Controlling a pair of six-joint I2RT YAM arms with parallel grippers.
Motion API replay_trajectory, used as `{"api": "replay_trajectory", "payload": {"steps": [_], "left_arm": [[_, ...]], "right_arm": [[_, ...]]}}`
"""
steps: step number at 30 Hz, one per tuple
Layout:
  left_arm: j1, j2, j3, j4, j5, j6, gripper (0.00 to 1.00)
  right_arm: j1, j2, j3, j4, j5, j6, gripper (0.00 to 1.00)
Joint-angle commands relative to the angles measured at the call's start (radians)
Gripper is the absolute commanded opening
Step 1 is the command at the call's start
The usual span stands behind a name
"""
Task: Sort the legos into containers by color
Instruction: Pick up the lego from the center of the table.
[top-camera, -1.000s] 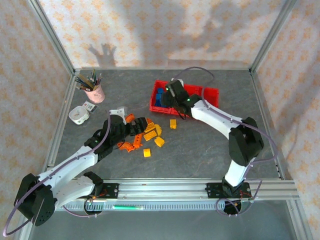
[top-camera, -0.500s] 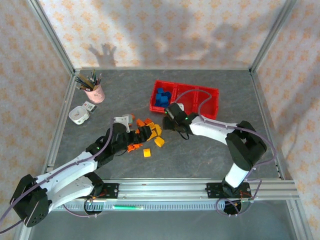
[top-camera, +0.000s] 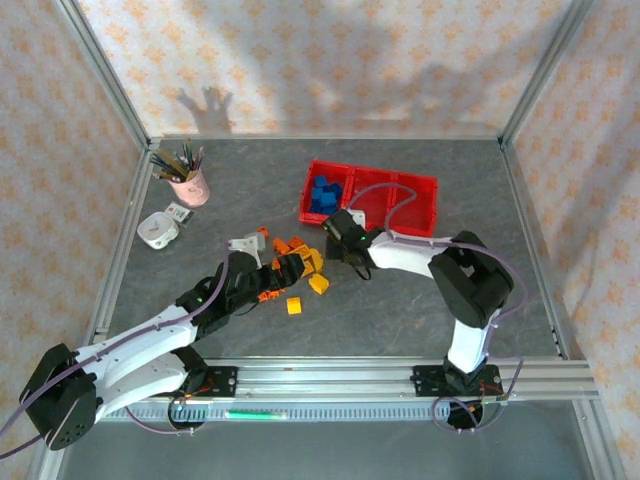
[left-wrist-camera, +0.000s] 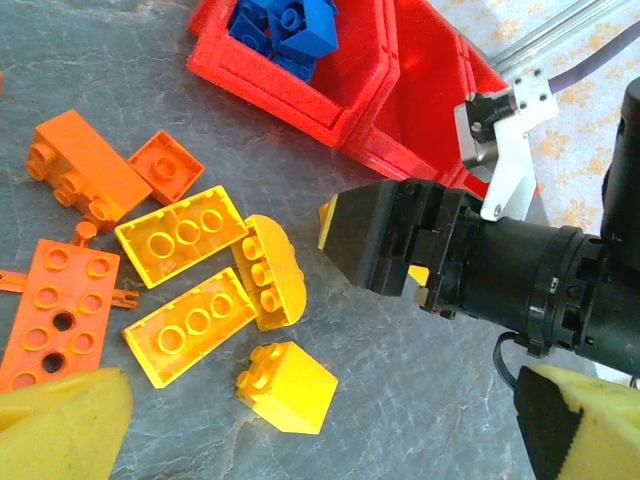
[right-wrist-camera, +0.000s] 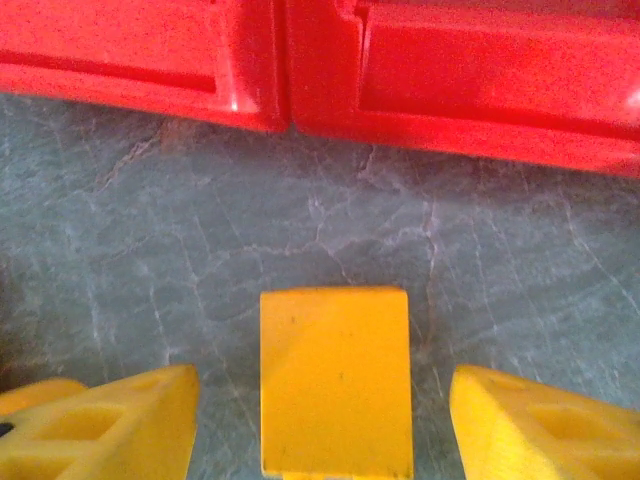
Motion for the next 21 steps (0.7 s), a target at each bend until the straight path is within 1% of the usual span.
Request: {"api": "replay_trajectory", "payload": {"steps": [1, 6, 10, 14, 21], "left_arm": [[-0.005, 0.002, -0.006, 0.036, -0.031, -0.015, 0.99], [-0.005, 0.028, 0.009, 0.028, -0.024, -0.007, 0.99], [-0.005, 0.041, 0.009, 0.034, -0.019, -0.007, 0.99], [-0.005, 0.046, 0.015, 0.033, -0.020, -0.002, 0.99], [-0.005, 0.070, 0.046, 0.023, -0.015, 0.014, 0.99]], "right_arm": [[-0.002, 0.025, 0.042, 0.013, 0.078, -0.002, 0.64], [-0.007, 0.070, 0.059, 0.016, 0.090, -0.011, 0.56], [-0.007, 0.085, 0.065, 0.027, 0.058, -0.034, 0.45], [-0.007, 0.057, 0.053, 0.026, 0.056, -0.042, 0.35], [-0.013, -0.067, 0.029, 0.020, 0.014, -0.059, 0.29]]}}
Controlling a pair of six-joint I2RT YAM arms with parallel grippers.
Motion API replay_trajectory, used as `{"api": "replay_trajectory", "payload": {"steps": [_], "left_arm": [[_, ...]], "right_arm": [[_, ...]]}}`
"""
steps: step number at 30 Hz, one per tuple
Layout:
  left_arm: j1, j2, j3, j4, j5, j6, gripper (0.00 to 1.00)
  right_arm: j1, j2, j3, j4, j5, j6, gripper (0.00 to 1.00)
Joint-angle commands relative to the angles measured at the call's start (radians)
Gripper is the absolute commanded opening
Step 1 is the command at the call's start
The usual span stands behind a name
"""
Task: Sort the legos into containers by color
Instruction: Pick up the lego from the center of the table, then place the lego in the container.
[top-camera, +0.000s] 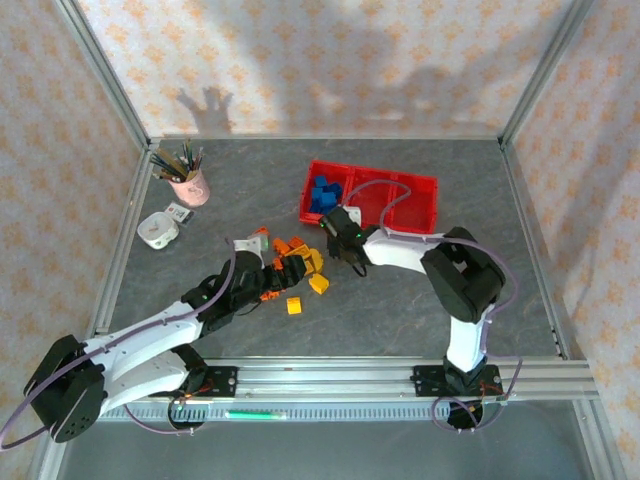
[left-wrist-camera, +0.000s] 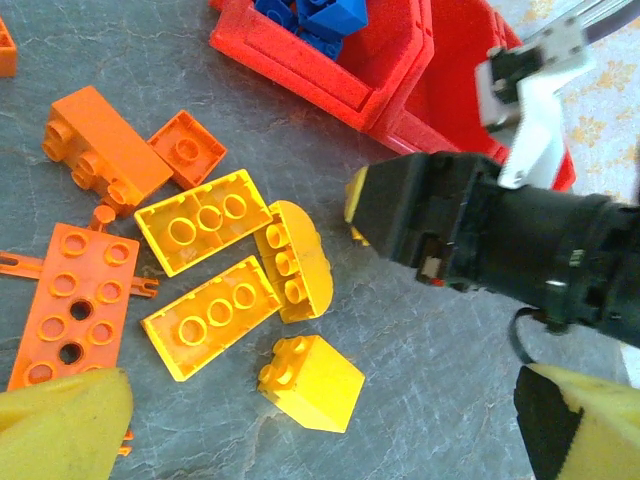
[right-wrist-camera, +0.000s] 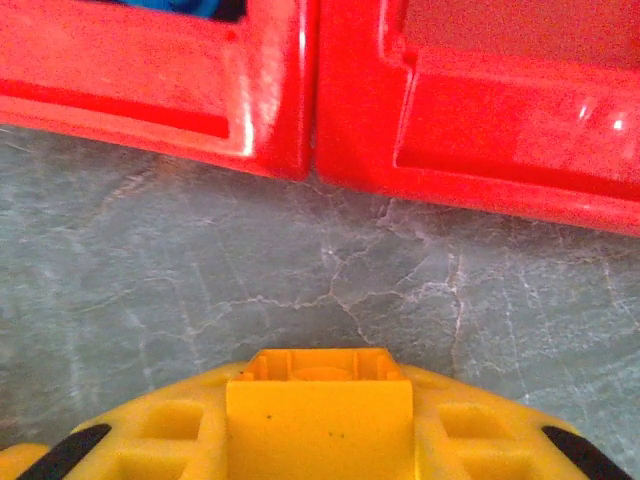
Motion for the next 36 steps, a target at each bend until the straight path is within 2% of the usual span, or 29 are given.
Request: {"api": "replay_trajectory", "payload": {"steps": [1, 6, 10, 22, 28, 32, 36], "left_arm": [[-0.004, 0.013, 0.042, 0.023, -0.011, 0.017, 0.99], [-0.005, 0.044, 0.088, 0.015, -0.003, 0.046, 0.99], [-0.005, 0.087, 0.135, 0.009, 0.008, 0.069, 0.99], [-0.003, 0.188, 0.186, 0.076, 0.015, 0.069, 0.99], [-0.001, 0.207, 0.202, 0.080, 0.014, 0.079, 0.99], [0.001, 0.195, 0.203, 0.071, 0.009, 0.082, 0.99], [0.003, 0.170, 0.194, 0.058, 0.003, 0.087, 0.99]], "right_arm": [[-0.015, -0.121, -0.010, -0.002, -0.009, -0.022, 0.29], [-0.083, -0.181, 0.019, -0.011, -0.081, -0.034, 0.30], [-0.125, -0.167, 0.095, -0.052, -0.018, -0.061, 0.30], [-0.249, 0.044, 0.292, -0.115, 0.046, -0.090, 0.31], [-0.276, 0.095, 0.349, -0.133, 0.032, -0.097, 0.43], [-0.276, 0.048, 0.321, -0.114, -0.001, -0.096, 0.51], [-0.269, -0.035, 0.261, -0.097, -0.035, -0.098, 0.54]]}}
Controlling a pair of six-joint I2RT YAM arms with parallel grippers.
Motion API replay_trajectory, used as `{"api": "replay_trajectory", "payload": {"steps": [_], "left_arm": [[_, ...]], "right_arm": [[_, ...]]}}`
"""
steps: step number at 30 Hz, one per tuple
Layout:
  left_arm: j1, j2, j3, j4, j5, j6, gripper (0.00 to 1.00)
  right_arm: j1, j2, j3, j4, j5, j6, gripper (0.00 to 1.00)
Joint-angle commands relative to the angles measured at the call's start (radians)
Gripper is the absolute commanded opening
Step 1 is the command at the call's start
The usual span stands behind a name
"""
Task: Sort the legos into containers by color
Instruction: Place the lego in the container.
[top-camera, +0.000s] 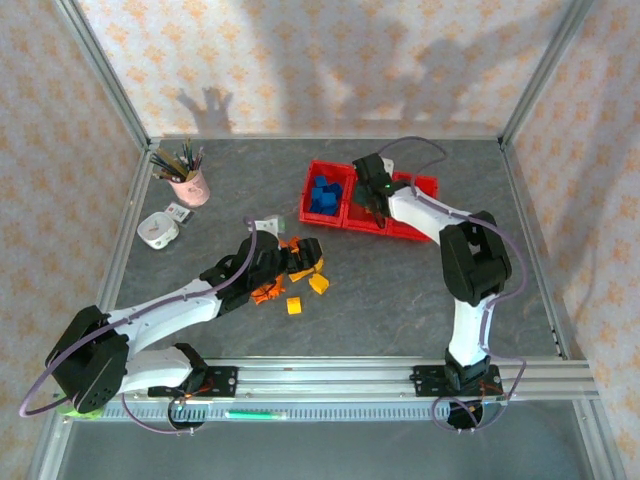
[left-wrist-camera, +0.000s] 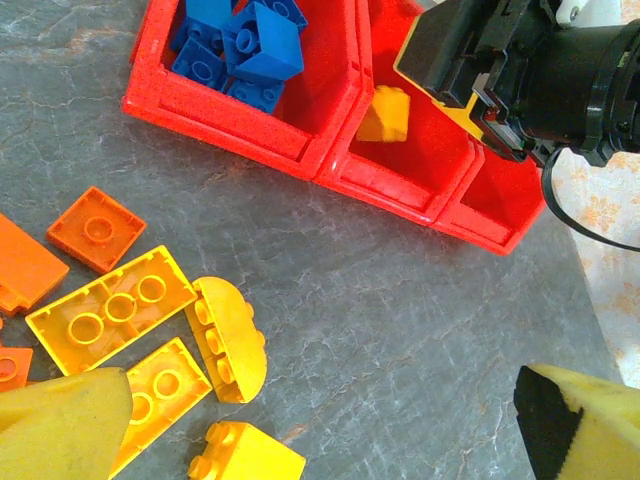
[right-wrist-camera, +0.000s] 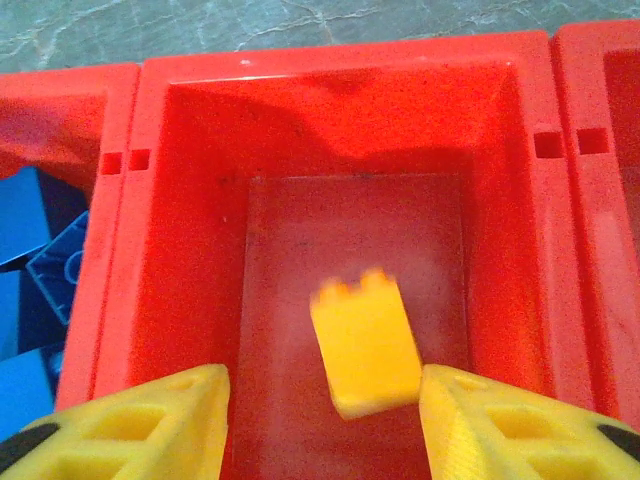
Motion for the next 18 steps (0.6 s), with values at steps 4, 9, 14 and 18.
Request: {"api": "replay_trajectory", "payload": {"steps": [4, 9, 14, 18], "left_arm": [[0.006, -0.070, -0.003, -0.014, -0.026, 0.029, 0.99], [0.010, -0.144, -0.039, -0.071, -0.053, 0.030, 0.99], [0.013, -0.236, -0.074, -0.154, -0.093, 0.028, 0.99], [0.015, -0.319, -0.114, -0.202, -0.113, 0.007, 0.99]], "right_arm": [[0.044, -0.191, -0.118, 0.006, -0.035, -0.006, 0.58], [0.132, -0.265, -0.223, -0.004, -0.034, 0.011, 0.62], [0.231, -0.307, -0.302, -0.010, -0.030, 0.055, 0.67], [0.295, -0.322, -0.347, 0.005, -0.079, 0.019, 0.74]]}}
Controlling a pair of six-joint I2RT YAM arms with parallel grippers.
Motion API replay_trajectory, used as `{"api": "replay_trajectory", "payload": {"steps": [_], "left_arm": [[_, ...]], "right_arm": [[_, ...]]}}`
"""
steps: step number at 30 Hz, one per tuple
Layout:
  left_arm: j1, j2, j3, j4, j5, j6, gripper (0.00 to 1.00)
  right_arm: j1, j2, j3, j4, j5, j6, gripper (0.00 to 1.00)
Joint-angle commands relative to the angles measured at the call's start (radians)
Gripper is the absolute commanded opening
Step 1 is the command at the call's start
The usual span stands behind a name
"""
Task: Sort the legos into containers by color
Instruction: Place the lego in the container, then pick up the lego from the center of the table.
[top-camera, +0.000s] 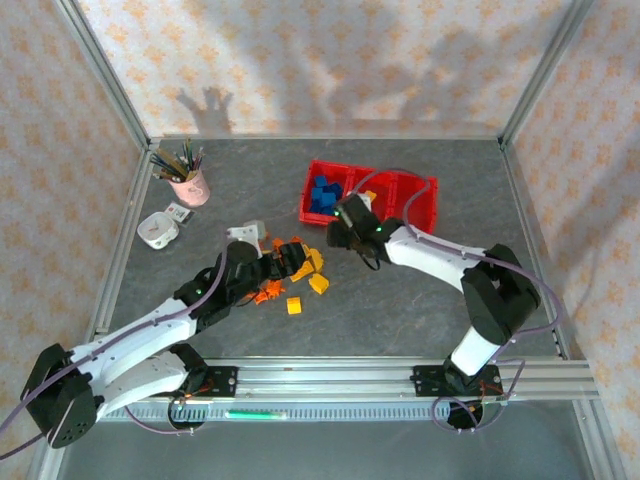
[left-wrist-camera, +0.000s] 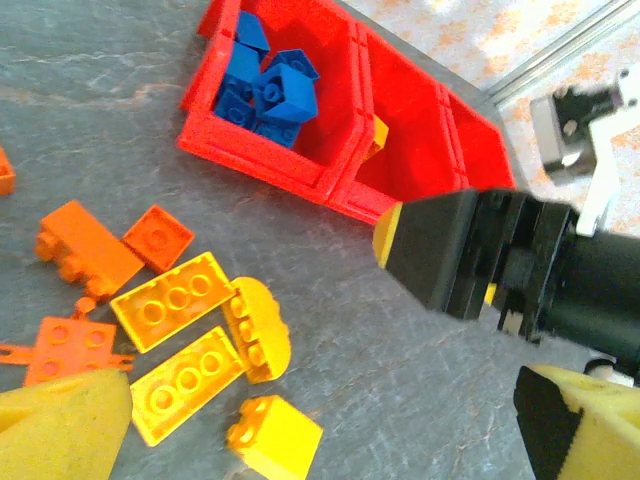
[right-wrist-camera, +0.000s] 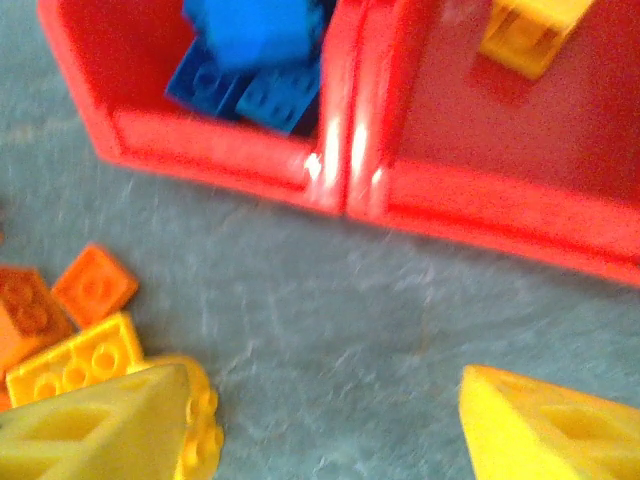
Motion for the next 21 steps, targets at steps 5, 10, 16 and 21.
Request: {"api": "replay_trajectory", "payload": {"steps": [5, 10, 16, 21], "left_arm": [[0.010, -0.130, -0.065, -0.119, -0.060, -0.029, 0.99], [0.010, -0.187, -0.096, -0.149, -0.083, -0.057, 0.99], [0.011, -0.235, -0.104, -0.192, -0.100, -0.068, 0.99], [0.011, -0.259, -0.106, -0.220, -0.114, -0.070, 0.99]], "right_arm": [[0.079, -0.039, -0.061, 0.007, -0.082, -0.070, 0.76], [0.138, 0.008, -0.067, 0.035, -0.133, -0.079, 0.77], [0.192, 0.072, -0.052, 0.062, -0.159, -0.101, 0.77], [0.229, 0.108, -0.045, 0.049, -0.165, -0.112, 0.76]]}}
